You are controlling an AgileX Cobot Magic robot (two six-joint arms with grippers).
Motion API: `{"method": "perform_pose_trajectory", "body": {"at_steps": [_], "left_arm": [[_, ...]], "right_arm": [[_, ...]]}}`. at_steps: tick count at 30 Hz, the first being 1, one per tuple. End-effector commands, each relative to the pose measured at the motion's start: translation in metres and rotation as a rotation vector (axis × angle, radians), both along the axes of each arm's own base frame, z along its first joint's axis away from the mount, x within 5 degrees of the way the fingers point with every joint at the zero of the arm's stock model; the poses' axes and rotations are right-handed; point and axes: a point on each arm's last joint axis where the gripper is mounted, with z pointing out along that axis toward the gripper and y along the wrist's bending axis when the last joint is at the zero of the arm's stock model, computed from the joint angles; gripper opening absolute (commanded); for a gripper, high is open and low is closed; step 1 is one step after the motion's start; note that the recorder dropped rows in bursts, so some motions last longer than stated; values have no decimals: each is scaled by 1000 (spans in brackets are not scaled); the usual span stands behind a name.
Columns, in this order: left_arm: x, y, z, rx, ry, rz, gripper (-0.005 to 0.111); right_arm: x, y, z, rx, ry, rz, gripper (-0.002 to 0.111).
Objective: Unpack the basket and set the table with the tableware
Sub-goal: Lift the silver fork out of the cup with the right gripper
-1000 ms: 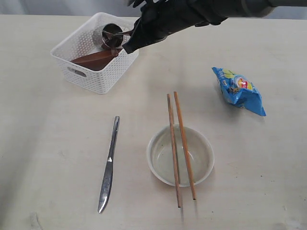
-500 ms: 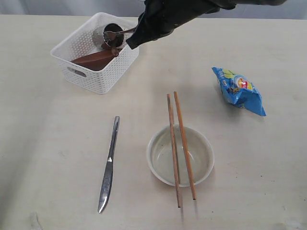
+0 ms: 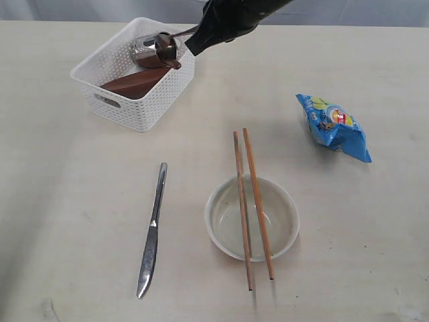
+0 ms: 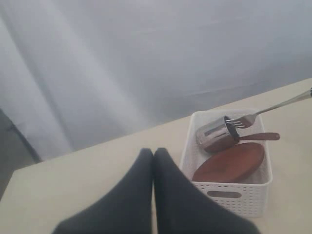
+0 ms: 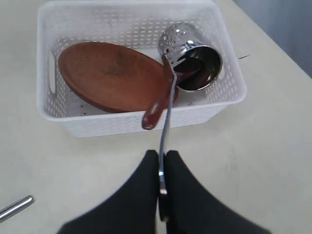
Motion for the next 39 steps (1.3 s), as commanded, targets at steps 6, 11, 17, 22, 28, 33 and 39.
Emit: {"method": "perform_pose_trajectory", "body": {"at_steps": [6, 11, 17, 22, 28, 33, 39], "left_arm": [[-1, 0, 0, -4, -14, 5, 0], [-1, 0, 0, -4, -14, 5, 0], [-1, 0, 0, -4, -14, 5, 0], [-1, 0, 2, -4, -18, 5, 0], [-4, -2, 24, 7, 27, -24, 0], [1, -13, 42, 79, 240, -173, 0], [11, -48, 52, 176, 381, -664, 0]], "right_arm": [[-20, -11, 31, -6, 25, 5, -1], [-33, -18, 52, 16, 30, -10, -1], [-72, -9, 68, -61, -4, -58, -1], [-118, 7, 72, -135, 37, 33, -1], [-157, 12, 80, -220, 85, 157, -1], [-168, 2, 89, -221, 124, 141, -1], [-177, 6, 88, -197, 195, 223, -1]]}}
